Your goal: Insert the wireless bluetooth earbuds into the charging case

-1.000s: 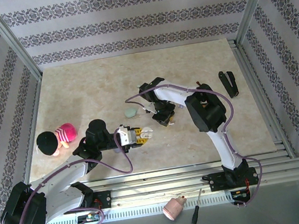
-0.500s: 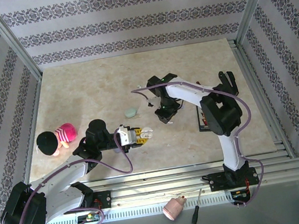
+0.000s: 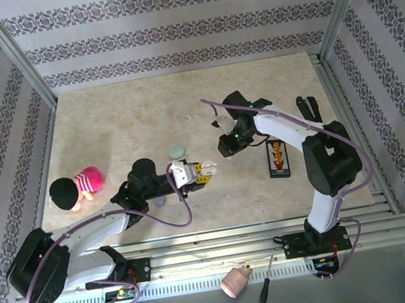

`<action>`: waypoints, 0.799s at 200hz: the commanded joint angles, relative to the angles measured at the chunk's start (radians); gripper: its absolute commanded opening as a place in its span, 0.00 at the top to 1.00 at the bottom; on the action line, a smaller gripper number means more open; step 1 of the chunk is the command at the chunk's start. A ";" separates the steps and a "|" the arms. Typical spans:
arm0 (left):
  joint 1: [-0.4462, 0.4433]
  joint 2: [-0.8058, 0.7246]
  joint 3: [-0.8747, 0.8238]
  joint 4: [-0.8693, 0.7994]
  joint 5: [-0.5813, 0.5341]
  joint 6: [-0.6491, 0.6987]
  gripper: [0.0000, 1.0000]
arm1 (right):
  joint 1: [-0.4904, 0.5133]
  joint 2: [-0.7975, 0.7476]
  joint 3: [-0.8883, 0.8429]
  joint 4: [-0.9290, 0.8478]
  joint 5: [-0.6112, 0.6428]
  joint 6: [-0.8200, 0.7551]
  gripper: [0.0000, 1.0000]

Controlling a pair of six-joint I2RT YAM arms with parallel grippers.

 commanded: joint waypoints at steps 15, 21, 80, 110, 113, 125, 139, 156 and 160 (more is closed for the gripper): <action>-0.051 0.180 -0.036 0.427 -0.250 -0.095 1.00 | -0.032 -0.143 -0.092 0.191 -0.123 0.107 0.78; -0.054 0.215 -0.035 0.486 -0.280 -0.099 1.00 | -0.038 -0.165 -0.111 0.220 -0.136 0.126 0.79; -0.058 0.398 0.014 0.684 -0.400 -0.122 1.00 | -0.082 -0.315 -0.222 0.385 -0.266 0.260 0.81; -0.059 0.461 0.036 0.736 -0.448 -0.131 1.00 | -0.082 -0.357 -0.235 0.413 -0.305 0.291 0.81; -0.059 0.464 0.036 0.740 -0.456 -0.131 1.00 | -0.083 -0.361 -0.237 0.416 -0.308 0.295 0.81; -0.059 0.474 0.039 0.752 -0.491 -0.133 1.00 | -0.083 -0.375 -0.245 0.432 -0.324 0.310 0.80; -0.059 0.481 0.044 0.759 -0.509 -0.132 1.00 | -0.078 -0.390 -0.255 0.453 -0.344 0.329 0.80; -0.059 0.485 0.054 0.754 -0.512 -0.142 1.00 | -0.071 -0.402 -0.261 0.464 -0.354 0.339 0.80; -0.059 0.484 0.057 0.754 -0.513 -0.146 1.00 | -0.069 -0.404 -0.262 0.468 -0.357 0.341 0.80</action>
